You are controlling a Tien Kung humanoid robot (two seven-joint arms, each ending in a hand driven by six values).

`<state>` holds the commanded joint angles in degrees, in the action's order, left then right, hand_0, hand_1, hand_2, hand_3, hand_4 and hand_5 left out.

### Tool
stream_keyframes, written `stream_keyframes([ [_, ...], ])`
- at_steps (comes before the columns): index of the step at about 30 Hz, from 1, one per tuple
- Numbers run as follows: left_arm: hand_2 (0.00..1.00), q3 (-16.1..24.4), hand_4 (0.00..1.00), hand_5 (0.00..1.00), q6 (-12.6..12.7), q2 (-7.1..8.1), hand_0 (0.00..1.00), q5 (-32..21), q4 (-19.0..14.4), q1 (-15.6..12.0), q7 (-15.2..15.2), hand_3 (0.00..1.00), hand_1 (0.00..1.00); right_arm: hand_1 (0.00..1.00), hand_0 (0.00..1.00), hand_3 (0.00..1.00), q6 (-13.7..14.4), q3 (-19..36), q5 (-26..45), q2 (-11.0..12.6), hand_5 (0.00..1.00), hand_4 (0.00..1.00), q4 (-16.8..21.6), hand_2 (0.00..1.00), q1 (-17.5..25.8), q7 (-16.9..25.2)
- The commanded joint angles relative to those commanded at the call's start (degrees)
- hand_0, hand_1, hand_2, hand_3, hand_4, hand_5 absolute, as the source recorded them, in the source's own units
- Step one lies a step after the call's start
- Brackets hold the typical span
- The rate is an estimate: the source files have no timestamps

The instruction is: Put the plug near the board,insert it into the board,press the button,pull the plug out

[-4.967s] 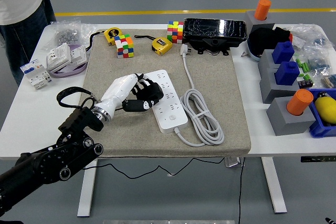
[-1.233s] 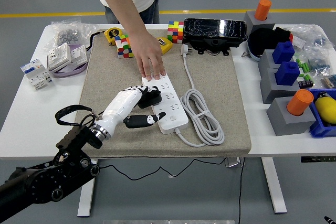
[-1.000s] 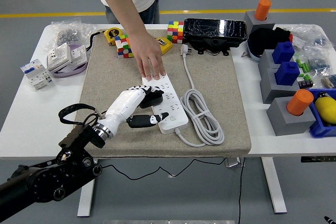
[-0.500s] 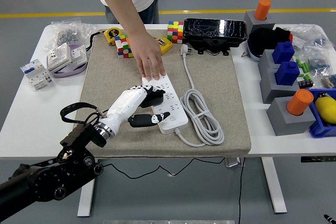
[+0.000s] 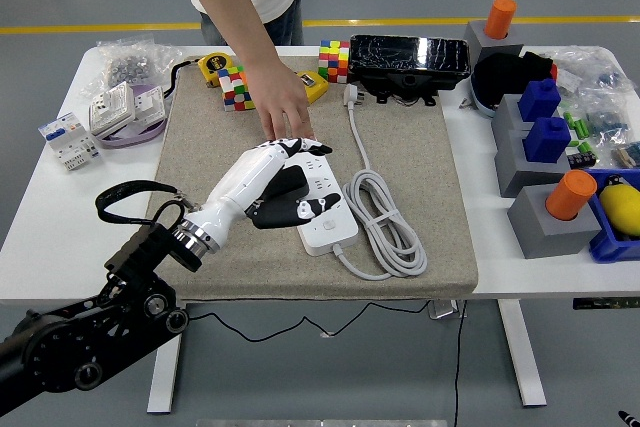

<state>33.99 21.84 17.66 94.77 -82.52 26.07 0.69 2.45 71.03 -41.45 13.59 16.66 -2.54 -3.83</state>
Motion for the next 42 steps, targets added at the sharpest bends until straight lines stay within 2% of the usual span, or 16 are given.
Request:
stream_keyframes([
  [1,0.566,-0.1,0.813,0.510,-1.4,0.19,0.422,0.5,-1.0,0.1,-1.3,0.703,0.504,0.631,0.522,0.547,0.0,0.0,0.0,0.0,0.405,0.884,0.0,0.614,0.0,0.0],
  [2,0.172,-0.1,0.793,0.285,-3.3,0.34,0.174,1.3,-2.1,0.1,-3.1,0.697,0.088,0.631,0.522,0.547,0.0,0.0,0.0,0.0,0.403,0.882,0.1,0.613,0.0,0.0],
  [5,0.172,-0.5,0.793,0.285,-10.1,0.60,0.174,3.2,-4.0,0.3,-9.6,0.697,0.088,0.631,0.522,0.547,0.0,-0.1,0.0,0.1,0.403,0.882,0.0,0.613,-0.1,0.0],
  [7,0.172,-0.8,0.793,0.285,-13.6,0.67,0.174,3.3,-4.1,0.5,-13.0,0.697,0.088,0.631,0.522,0.547,-0.1,-0.3,0.0,0.1,0.403,0.882,0.0,0.613,-0.1,-0.1],
  [8,0.121,-0.9,0.751,0.153,-14.5,0.70,0.102,3.4,-4.1,0.5,-14.2,0.937,0.054,0.630,0.521,0.547,-0.1,-0.4,0.1,0.1,0.403,0.883,0.0,0.613,-0.1,-0.1],
  [9,0.121,-1.0,0.751,0.153,-15.0,0.75,0.102,3.4,-4.0,0.5,-15.3,0.937,0.054,0.630,0.521,0.547,-0.1,-0.4,0.1,0.2,0.403,0.883,0.0,0.613,-0.1,-0.1],
  [17,0.119,-1.9,0.779,0.162,-18.1,1.34,0.091,2.5,-4.0,0.9,-19.9,0.940,0.056,0.629,0.521,0.547,-0.1,-1.0,0.2,0.4,0.403,0.883,0.0,0.612,-0.1,-0.2],
  [23,0.118,-2.8,0.801,0.177,-18.7,1.09,0.082,2.4,-2.8,1.6,-20.6,0.933,0.052,0.630,0.521,0.547,-0.1,-1.3,0.3,0.5,0.403,0.883,0.0,0.612,-0.3,-0.1],
  [33,0.118,-5.2,0.825,0.217,-20.3,-0.80,0.080,1.6,0.3,3.0,-20.8,0.908,0.051,0.629,0.521,0.547,-0.1,-1.7,0.4,0.6,0.404,0.883,0.1,0.611,-0.3,-0.1],
  [42,0.117,-6.0,0.827,0.229,-20.7,-1.54,0.080,2.2,2.2,3.6,-22.3,0.902,0.051,0.629,0.522,0.547,-0.1,-1.2,0.3,0.5,0.404,0.882,0.0,0.611,-0.2,-0.1],
])
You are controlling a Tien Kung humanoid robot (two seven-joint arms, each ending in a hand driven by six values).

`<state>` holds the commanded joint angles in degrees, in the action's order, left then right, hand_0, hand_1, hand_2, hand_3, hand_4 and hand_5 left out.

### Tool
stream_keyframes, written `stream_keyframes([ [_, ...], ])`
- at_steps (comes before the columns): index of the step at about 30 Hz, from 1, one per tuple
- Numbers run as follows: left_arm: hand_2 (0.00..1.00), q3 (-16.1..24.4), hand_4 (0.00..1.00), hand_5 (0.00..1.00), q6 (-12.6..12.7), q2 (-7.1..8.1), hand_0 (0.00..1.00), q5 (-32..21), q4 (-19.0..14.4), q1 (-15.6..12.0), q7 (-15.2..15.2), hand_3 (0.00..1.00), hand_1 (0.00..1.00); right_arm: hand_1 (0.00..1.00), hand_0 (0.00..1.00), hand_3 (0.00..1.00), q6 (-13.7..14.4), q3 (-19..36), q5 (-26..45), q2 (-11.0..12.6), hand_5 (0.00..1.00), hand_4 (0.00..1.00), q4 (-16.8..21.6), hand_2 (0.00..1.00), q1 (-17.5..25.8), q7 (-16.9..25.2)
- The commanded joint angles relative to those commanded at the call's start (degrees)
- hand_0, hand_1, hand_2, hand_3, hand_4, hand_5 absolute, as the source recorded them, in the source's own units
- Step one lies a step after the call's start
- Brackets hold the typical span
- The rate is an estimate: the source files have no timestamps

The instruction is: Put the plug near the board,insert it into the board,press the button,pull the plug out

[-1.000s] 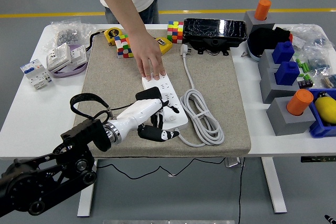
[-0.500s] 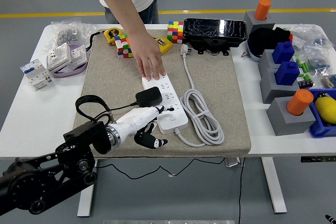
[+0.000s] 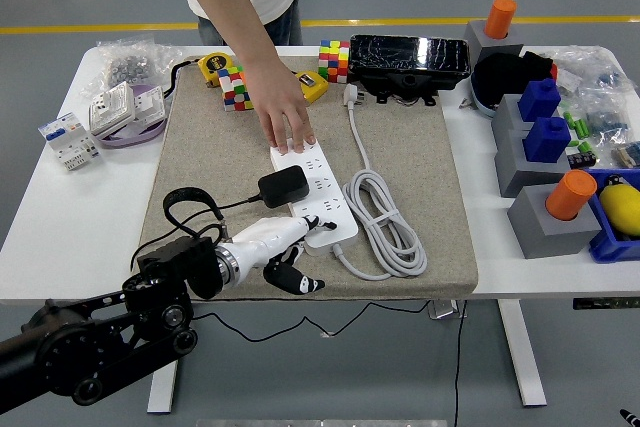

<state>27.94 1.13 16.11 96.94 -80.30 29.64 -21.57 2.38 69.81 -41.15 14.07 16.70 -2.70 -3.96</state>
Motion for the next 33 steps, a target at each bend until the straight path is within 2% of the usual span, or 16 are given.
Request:
stream_keyframes([
  [13,0.117,0.7,0.824,0.234,-0.2,-0.08,0.080,0.1,1.2,-1.0,-0.5,0.893,0.050,0.630,0.522,0.547,0.0,0.5,-0.2,-0.3,0.404,0.883,0.1,0.611,0.2,0.1],
  [14,0.117,1.1,0.823,0.232,0.0,0.06,0.081,-0.4,0.7,-1.1,0.2,0.853,0.051,0.629,0.522,0.547,0.0,0.6,-0.2,-0.3,0.404,0.883,0.1,0.610,0.2,0.1],
  [16,0.117,1.7,0.823,0.232,0.4,0.41,0.081,-2.6,-0.7,-1.1,1.9,0.853,0.051,0.629,0.522,0.547,0.0,0.8,-0.2,-0.3,0.404,0.883,0.1,0.610,0.3,0.1],
  [19,0.117,2.6,0.823,0.232,2.1,0.83,0.081,-7.3,-2.9,-1.2,6.5,0.853,0.051,0.629,0.522,0.547,0.0,0.9,-0.2,-0.3,0.404,0.883,0.0,0.610,0.3,0.0],
  [20,0.161,2.9,0.823,0.246,3.2,0.85,0.139,-8.8,-3.4,-1.2,8.6,0.675,0.066,0.628,0.522,0.547,0.0,0.9,-0.2,-0.3,0.405,0.883,0.0,0.610,0.3,0.0],
  [23,0.161,3.5,0.823,0.246,7.7,0.68,0.139,-12.4,-3.8,-1.4,15.3,0.675,0.066,0.628,0.522,0.547,0.0,1.0,-0.2,-0.3,0.405,0.883,0.0,0.610,0.3,0.1],
  [25,0.161,3.9,0.823,0.246,11.6,0.42,0.139,-15.5,-3.2,-1.7,19.9,0.675,0.066,0.628,0.522,0.547,0.0,0.9,-0.2,-0.4,0.405,0.883,0.0,0.610,0.2,0.1],
  [26,0.330,4.2,0.799,0.257,13.4,0.27,0.233,-17.3,-2.8,-1.8,21.9,0.577,0.193,0.628,0.522,0.547,0.0,0.9,-0.2,-0.4,0.405,0.883,0.1,0.611,0.2,0.1],
  [32,0.330,6.7,0.799,0.257,21.8,-0.24,0.233,-27.5,-0.5,-3.3,31.5,0.577,0.193,0.628,0.522,0.547,0.0,0.7,-0.2,-0.5,0.405,0.883,0.0,0.611,0.2,0.1],
  [33,0.473,7.6,0.776,0.266,23.1,-0.29,0.353,-29.3,-0.2,-3.7,32.6,0.546,0.373,0.628,0.522,0.547,0.0,0.7,-0.2,-0.5,0.404,0.883,0.0,0.610,0.2,0.1],
])
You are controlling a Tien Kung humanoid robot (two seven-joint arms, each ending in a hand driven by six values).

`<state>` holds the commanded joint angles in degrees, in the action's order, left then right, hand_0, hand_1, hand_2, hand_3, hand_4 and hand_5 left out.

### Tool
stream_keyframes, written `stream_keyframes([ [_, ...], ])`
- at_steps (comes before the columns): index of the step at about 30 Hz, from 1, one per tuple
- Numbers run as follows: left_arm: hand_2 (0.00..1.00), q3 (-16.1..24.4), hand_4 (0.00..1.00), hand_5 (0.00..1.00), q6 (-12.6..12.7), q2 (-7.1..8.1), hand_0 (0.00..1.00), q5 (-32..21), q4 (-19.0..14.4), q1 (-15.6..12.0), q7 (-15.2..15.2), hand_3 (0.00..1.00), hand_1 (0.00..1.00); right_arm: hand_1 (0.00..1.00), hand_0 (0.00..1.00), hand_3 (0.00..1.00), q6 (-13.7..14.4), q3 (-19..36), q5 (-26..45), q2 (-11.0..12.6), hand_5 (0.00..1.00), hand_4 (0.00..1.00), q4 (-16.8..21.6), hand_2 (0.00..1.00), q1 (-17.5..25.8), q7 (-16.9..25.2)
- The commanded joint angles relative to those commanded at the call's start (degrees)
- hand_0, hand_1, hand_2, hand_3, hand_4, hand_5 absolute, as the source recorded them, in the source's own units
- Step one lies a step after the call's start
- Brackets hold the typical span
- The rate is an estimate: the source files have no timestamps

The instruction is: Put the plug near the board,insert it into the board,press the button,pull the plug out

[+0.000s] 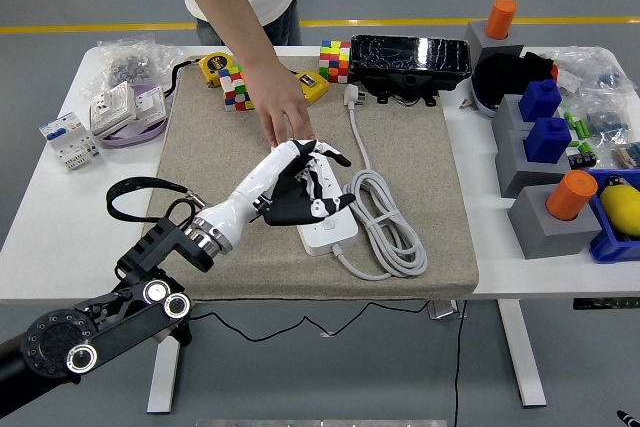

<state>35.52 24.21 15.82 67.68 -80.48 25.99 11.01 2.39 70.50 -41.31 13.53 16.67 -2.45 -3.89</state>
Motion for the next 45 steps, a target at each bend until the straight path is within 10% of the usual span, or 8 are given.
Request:
stream_keyframes([
  [16,0.474,3.8,0.763,0.275,0.5,0.64,0.362,-0.9,0.1,-1.4,-0.8,0.548,0.374,0.629,0.522,0.548,0.0,0.1,-0.1,0.0,0.404,0.883,0.1,0.610,-0.1,0.0],
  [23,0.348,3.6,0.764,0.263,-9.5,1.71,0.264,12.1,-2.3,-1.5,-12.5,0.578,0.266,0.628,0.522,0.547,0.0,0.0,0.0,0.0,0.404,0.882,0.0,0.610,-0.1,-0.1],
  [24,0.112,3.6,0.761,0.243,-10.9,1.77,0.151,14.7,-2.7,-1.5,-14.5,0.684,0.064,0.628,0.522,0.547,0.0,0.0,0.0,0.0,0.404,0.883,0.0,0.610,-0.1,-0.1],
  [33,0.107,2.5,0.773,0.244,-21.5,2.02,0.122,24.1,-4.0,-0.9,-28.8,0.820,0.058,0.628,0.521,0.547,-0.1,0.0,0.0,0.1,0.404,0.883,0.1,0.610,-0.2,-0.2],
  [45,0.106,-0.6,0.776,0.238,-23.5,2.13,0.101,24.4,-2.7,0.2,-31.0,0.883,0.053,0.628,0.521,0.548,-0.1,-0.7,0.2,0.3,0.403,0.882,0.1,0.610,-0.4,-0.1],
])
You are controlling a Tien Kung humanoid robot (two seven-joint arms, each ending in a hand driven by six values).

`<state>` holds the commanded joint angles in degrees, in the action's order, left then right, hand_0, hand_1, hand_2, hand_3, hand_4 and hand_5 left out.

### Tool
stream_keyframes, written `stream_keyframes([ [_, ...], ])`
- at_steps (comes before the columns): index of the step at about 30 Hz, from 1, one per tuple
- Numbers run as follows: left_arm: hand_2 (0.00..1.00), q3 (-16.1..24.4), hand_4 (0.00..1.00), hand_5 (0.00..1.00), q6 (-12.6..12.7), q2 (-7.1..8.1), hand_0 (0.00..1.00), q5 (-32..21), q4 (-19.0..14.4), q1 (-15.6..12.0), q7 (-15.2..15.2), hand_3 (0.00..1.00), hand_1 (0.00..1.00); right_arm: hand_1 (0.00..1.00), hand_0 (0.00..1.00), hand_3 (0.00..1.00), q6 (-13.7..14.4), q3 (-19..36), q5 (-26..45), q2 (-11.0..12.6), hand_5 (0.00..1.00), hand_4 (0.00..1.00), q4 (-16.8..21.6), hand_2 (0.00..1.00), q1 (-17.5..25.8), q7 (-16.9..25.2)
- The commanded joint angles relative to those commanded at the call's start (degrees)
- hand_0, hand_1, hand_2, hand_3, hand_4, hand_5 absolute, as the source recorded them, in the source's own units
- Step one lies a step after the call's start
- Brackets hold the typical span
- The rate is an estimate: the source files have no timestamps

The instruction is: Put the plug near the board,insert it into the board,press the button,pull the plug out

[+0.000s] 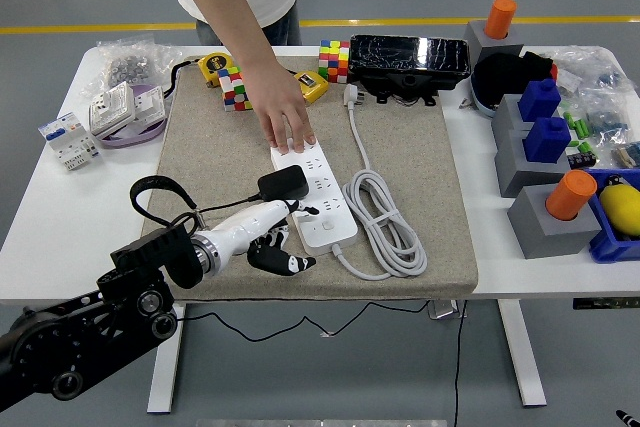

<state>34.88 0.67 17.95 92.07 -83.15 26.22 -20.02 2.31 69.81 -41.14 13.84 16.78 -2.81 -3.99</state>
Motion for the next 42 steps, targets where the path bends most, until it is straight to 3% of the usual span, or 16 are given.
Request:
stream_keyframes([
  [12,0.106,-2.5,0.807,0.244,-0.3,-1.26,0.098,-1.0,2.1,1.8,0.2,0.885,0.052,0.627,0.521,0.548,0.0,-0.6,0.2,0.2,0.404,0.883,-0.1,0.609,-0.1,0.0],
  [21,0.107,-3.5,0.817,0.254,-1.4,-1.58,0.099,0.0,4.1,2.7,-1.5,0.870,0.053,0.628,0.521,0.548,0.0,-0.4,0.1,0.4,0.404,0.883,0.0,0.609,0.0,0.1],
  [28,0.107,-2.8,0.819,0.255,-2.0,-1.60,0.098,-0.9,3.3,2.1,-1.0,0.855,0.053,0.628,0.521,0.548,0.0,0.3,0.0,0.1,0.404,0.883,-0.1,0.609,0.3,0.1],
  [30,0.107,-1.9,0.819,0.255,-0.5,-1.56,0.098,-2.1,2.8,1.6,1.5,0.855,0.053,0.628,0.521,0.548,0.1,0.5,-0.1,0.0,0.404,0.883,0.0,0.609,0.3,0.1],
  [32,0.107,-0.4,0.819,0.255,3.7,-1.69,0.098,-4.9,2.9,0.9,6.1,0.855,0.053,0.628,0.521,0.548,0.1,0.6,-0.1,0.0,0.404,0.883,0.0,0.609,0.3,0.1],
  [33,0.197,0.1,0.814,0.260,6.1,-1.83,0.173,-6.1,3.2,0.7,8.7,0.586,0.065,0.627,0.522,0.548,0.1,0.6,-0.1,-0.1,0.404,0.883,0.0,0.609,0.3,0.1],
  [38,0.197,3.2,0.814,0.260,17.5,-3.16,0.173,-11.5,8.6,1.3,20.6,0.586,0.065,0.627,0.522,0.548,0.1,0.5,0.0,-0.2,0.404,0.883,0.0,0.609,0.3,0.2],
  [39,0.440,3.9,0.812,0.256,19.7,-3.43,0.329,-11.4,9.9,1.5,23.2,0.551,0.291,0.627,0.522,0.547,0.1,0.5,0.0,-0.2,0.404,0.883,0.0,0.609,0.3,0.2],
  [41,0.440,4.9,0.812,0.256,22.0,-3.84,0.329,-9.8,11.9,1.9,27.4,0.551,0.291,0.627,0.522,0.547,0.1,0.4,0.1,-0.2,0.404,0.883,0.0,0.609,0.3,0.2],
  [42,0.440,5.4,0.812,0.256,22.9,-4.16,0.329,-7.9,13.2,2.2,28.1,0.551,0.291,0.627,0.522,0.547,0.1,0.4,0.1,-0.2,0.404,0.883,0.0,0.609,0.3,0.2],
])
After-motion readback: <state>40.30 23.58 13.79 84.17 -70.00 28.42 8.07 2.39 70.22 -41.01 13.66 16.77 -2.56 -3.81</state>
